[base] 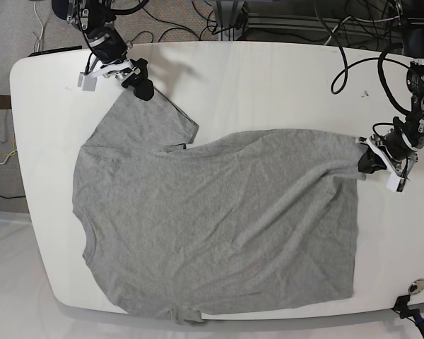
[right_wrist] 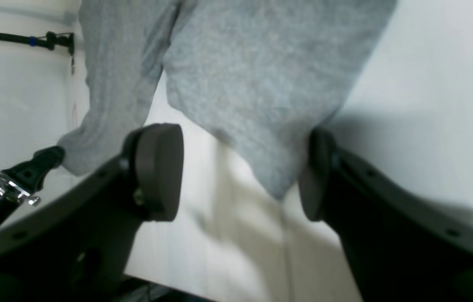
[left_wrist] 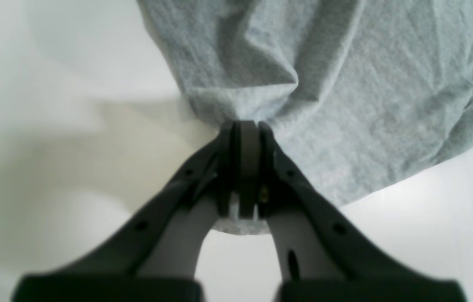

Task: Fold the T-shirt properly
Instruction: 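Drag the held shirt toward the robot base with both grippers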

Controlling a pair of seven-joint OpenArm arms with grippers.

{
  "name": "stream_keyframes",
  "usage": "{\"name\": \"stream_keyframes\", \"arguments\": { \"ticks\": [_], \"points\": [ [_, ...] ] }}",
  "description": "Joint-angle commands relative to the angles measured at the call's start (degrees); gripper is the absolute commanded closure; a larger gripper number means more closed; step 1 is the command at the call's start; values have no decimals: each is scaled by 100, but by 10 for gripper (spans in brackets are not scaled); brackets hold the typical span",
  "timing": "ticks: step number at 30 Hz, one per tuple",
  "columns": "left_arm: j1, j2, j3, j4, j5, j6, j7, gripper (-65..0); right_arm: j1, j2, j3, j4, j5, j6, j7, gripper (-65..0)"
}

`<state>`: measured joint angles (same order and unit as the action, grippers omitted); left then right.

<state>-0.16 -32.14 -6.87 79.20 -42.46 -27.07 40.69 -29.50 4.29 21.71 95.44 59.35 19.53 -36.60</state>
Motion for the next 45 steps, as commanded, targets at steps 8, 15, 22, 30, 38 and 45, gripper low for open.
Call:
{"name": "stream_keyframes", "arguments": {
  "ticks": [8,15,22,30,38,45],
  "points": [
    [-111,-131,-55,85,-75,-23,-135,-8,466,155,92,-212,3,3,-265,-400],
    [-111,-131,-55,85,-75,-23,-135,-8,422,261,198,-212,-14,3,-265,-19],
    [-111,-113,-55,85,-75,-23,-135,-8,396,269,180,-177,-14,38,-274,0],
    [47,-113,-55,93,-75,-31,-135,0,97,349,163,667,-32,3,-274,0],
    [768,-122,-55,594,-75,-31,-135,0,-492,401,171,1537,-190,3,-274,0],
    [1471,-96,-55,955,-75,-40,-135,0,-1011,445,198,1757,-551,47,-248,0]
  ]
}}
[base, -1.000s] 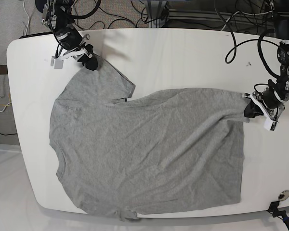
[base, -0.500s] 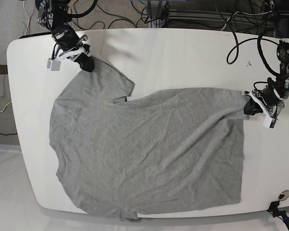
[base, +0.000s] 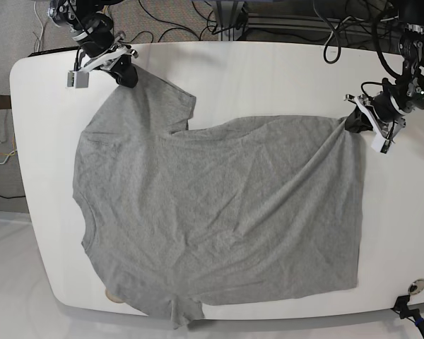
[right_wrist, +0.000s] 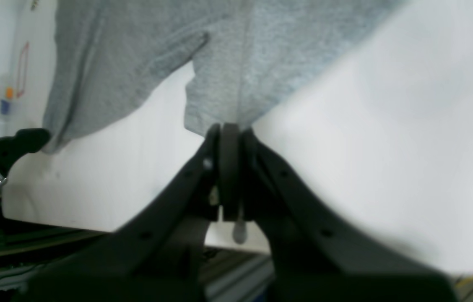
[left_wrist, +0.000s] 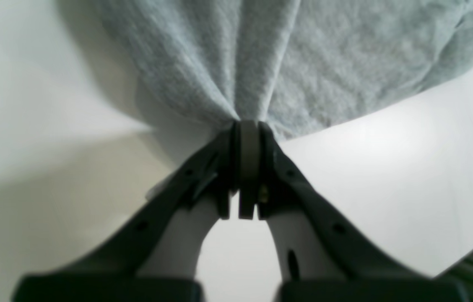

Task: Fold the T-shirt properly
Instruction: 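Drag the held shirt toward the robot base with both grippers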

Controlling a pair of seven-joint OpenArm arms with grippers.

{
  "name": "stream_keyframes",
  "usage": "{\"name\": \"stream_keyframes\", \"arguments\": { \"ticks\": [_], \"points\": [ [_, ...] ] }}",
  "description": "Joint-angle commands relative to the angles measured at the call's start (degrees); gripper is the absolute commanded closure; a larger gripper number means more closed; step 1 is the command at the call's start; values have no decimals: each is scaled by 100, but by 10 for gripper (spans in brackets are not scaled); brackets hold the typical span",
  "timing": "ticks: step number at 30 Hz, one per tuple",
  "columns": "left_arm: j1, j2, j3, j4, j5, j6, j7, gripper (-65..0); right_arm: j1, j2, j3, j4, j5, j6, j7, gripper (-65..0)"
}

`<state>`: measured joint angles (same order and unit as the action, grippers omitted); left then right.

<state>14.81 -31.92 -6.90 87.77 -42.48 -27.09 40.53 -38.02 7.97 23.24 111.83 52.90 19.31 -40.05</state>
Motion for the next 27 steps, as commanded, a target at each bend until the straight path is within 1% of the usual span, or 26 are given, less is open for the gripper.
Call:
{"name": "stream_keyframes", "arguments": {
  "ticks": [1,4,6,10,13,16,21,23,25,26,27],
  "points": [
    [27,-135,-53,124,-73,-38,-119,0,-220,148,45,127,94,69,98,0],
    [282,-144,-168,133,-73,-38,-119,0,-466,298,45,127,94,69,106,0],
    [440,-144,-387,133,-73,-38,-119,0,-607,324,45,127,85,69,106,0],
    [713,-153,-730,133,-73,-47,-119,0,-879,482,45,127,77,60,115,0],
    [888,-276,-809,177,-73,-47,-119,0,-1090,500,45,232,-249,60,168,0],
    [1152,-276,-818,423,-73,-47,-119,0,-1301,474,18,311,-521,69,344,0],
    [1240,-285,-818,863,-73,-47,-111,0,-1284,535,36,355,-556,78,467,0],
    [1205,-276,-827,1021,-73,-47,-111,0,-1231,729,36,355,-539,78,607,0],
    [1187,-250,-950,1162,-73,-47,-111,0,-1082,834,27,355,-548,78,713,0],
    [1152,-241,-1020,1223,-73,-47,-111,0,-1011,834,27,355,-556,104,722,0],
    [1038,-232,-1064,1267,-73,-47,-111,0,-871,843,45,347,-565,218,722,0]
  ]
}}
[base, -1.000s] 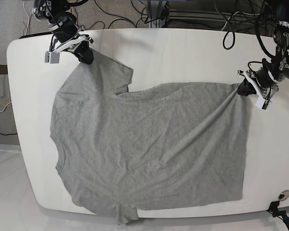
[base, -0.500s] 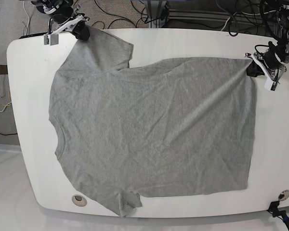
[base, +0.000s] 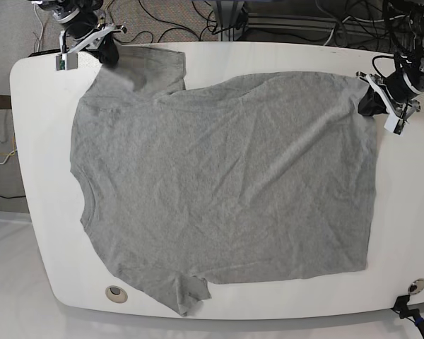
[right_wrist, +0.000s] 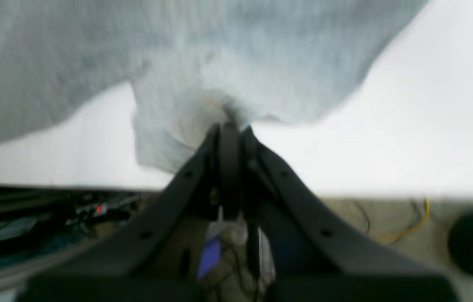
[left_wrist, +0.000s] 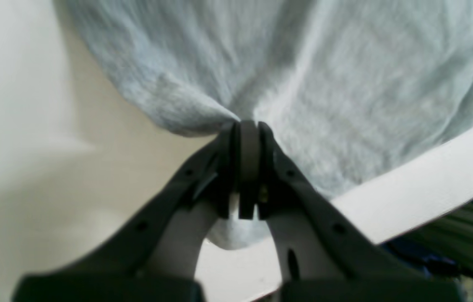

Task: Fold the T-shirt properly
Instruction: 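Drag the held shirt toward the robot base with both grippers, then sweep both grippers along the shirt sides, folding the shirt over itself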

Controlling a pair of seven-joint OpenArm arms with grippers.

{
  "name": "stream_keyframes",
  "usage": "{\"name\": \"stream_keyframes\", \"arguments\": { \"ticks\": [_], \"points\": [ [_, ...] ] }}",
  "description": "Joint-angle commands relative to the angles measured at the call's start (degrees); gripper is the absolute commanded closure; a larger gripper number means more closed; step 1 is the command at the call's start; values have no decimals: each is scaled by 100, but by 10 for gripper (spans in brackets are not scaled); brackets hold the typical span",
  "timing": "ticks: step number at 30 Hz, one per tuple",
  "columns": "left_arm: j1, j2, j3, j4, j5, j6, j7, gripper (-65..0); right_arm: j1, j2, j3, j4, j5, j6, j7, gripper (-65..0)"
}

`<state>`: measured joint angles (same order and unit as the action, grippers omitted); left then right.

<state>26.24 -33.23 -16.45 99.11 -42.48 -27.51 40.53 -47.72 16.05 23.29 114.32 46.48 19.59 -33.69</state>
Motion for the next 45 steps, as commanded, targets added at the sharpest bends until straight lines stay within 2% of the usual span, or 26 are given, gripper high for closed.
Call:
{"name": "stream_keyframes", "arguments": {
  "ticks": [1,3,6,9,12,20,26,41,45],
  "points": [
    [-184,-92,-153,159,-73,-5,-111,0,258,43,58,89,69,278,68,0],
    [-290,-83,-285,168,-99,-5,-111,0,469,210,216,80,25,322,51,0],
    [-598,93,-496,151,-91,-5,-111,0,742,386,155,71,7,357,51,0],
    [-685,119,-698,124,-91,3,-111,0,1041,509,119,27,7,357,51,0],
    [-896,180,-698,80,-82,12,-111,0,1427,509,119,-43,-2,357,-29,0],
    [-1063,462,-777,-210,-73,21,-111,0,2667,456,102,-175,-318,480,-864,0],
    [-1609,594,-795,-509,-73,21,-119,0,3309,456,-302,-465,-714,480,-873,0],
    [-2743,576,-760,-1502,-64,30,-111,0,4592,509,-540,-1714,-731,480,-873,0],
    [-3015,585,-593,-1863,-64,30,-111,0,4979,491,-848,-1845,-1232,489,-873,0]
  ]
}}
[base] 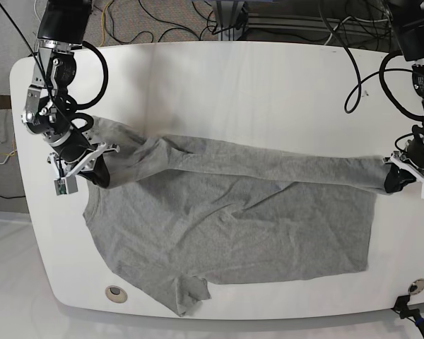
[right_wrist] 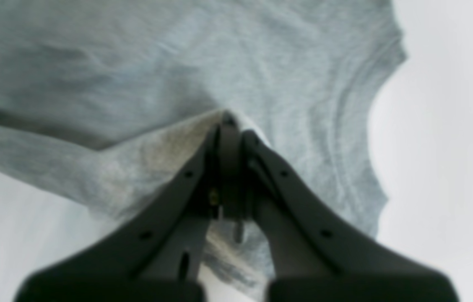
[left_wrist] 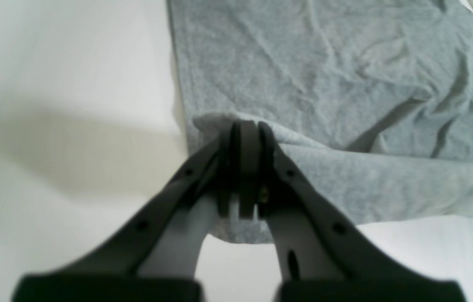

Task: Fold the T-shirt properly
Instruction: 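Sweep both grippers along the shirt sides, folding the shirt over itself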

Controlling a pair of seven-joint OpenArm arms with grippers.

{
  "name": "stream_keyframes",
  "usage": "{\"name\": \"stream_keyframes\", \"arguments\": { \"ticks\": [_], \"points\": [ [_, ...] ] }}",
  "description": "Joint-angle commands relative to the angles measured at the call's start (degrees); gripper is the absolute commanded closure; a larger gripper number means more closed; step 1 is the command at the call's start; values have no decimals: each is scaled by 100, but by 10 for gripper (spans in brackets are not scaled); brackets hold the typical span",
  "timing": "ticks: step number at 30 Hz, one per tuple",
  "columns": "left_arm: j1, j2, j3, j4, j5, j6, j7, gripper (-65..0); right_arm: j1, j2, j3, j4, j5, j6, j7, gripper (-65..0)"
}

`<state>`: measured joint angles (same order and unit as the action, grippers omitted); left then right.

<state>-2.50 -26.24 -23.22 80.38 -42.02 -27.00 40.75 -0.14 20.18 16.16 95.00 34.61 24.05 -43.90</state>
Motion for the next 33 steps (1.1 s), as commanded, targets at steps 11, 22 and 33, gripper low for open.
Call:
{"name": "stream_keyframes", "arguments": {
  "ticks": [11,22,33],
  "points": [
    [-677,-106,586,-1141,-101,-20,-449,0,1188,34,-390,-1162,-854,650,350,0],
    [-1090,316,568,-1238,1226,-20,-686,0,1742,87,-742,-2120,-1092,650,931,0],
    [-1143,255,524,-1194,1261,-29,-1055,0,2120,43,-759,-2551,-1540,650,1405,0]
  ]
}}
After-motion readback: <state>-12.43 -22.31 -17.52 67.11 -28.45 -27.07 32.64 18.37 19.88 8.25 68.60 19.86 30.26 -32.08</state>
